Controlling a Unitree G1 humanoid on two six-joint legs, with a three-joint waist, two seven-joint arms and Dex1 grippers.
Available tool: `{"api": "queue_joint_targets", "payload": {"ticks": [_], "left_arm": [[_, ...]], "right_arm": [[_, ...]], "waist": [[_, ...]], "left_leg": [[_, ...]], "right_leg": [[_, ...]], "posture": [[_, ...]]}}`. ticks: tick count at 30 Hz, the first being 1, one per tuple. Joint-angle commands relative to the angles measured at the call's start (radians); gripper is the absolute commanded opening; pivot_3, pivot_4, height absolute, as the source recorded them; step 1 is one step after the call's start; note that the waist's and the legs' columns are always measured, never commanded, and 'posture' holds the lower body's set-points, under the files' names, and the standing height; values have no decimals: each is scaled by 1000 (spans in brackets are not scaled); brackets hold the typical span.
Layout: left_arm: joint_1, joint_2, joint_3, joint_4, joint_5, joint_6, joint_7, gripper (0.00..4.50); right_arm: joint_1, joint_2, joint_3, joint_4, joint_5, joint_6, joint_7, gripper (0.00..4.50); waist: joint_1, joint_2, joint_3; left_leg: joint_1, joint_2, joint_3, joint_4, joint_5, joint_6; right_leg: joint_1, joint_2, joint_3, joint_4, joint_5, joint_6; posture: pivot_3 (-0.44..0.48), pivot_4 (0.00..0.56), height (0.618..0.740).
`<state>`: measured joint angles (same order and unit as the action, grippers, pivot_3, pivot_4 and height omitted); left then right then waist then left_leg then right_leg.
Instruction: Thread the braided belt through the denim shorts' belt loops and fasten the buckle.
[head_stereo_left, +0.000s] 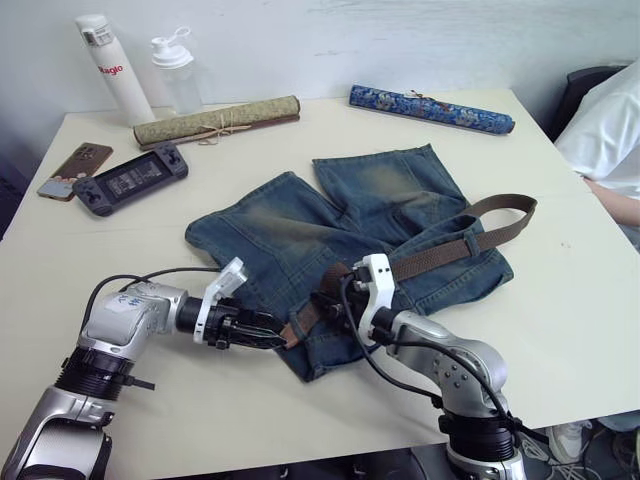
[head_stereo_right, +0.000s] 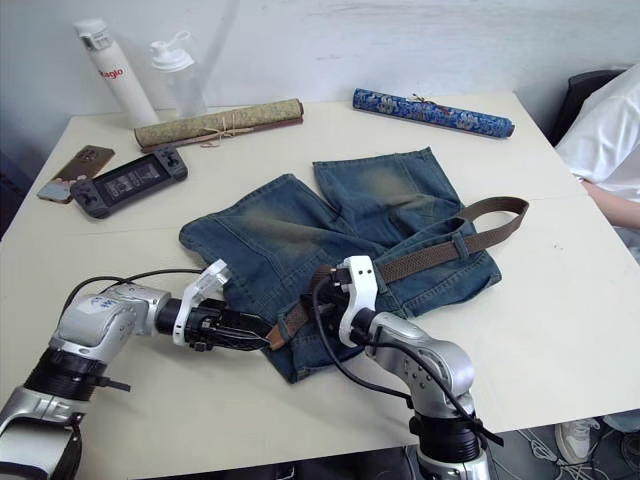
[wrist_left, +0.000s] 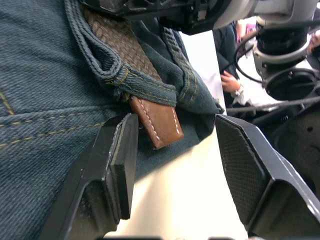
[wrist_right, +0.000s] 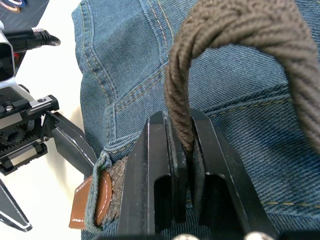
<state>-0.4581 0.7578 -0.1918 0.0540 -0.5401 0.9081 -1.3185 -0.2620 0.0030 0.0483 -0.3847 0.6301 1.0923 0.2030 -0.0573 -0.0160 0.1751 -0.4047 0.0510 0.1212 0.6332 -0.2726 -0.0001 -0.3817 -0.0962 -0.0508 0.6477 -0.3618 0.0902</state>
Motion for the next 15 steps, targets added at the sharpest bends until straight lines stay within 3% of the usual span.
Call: {"api": "queue_joint_targets", "payload": {"ticks": [1, 15], "left_arm": [[-5, 9, -40, 26, 35, -8, -6, 2689], [-63, -45, -94, 82, 76, 33, 37, 2689]], "right_arm": [[4, 12, 26, -19, 17, -2, 7, 0], [5, 17, 27, -25, 14, -8, 1, 0]], "waist": [[1, 0, 0], [7, 0, 0]], "left_leg": [[0, 0, 0, 0, 0, 0], [0, 0, 0, 2, 0, 0]], "right_leg": [[0, 0, 0, 0, 0, 0], [0, -1, 0, 2, 0, 0]], "posture": [[0, 150, 737], [0, 150, 737]]}}
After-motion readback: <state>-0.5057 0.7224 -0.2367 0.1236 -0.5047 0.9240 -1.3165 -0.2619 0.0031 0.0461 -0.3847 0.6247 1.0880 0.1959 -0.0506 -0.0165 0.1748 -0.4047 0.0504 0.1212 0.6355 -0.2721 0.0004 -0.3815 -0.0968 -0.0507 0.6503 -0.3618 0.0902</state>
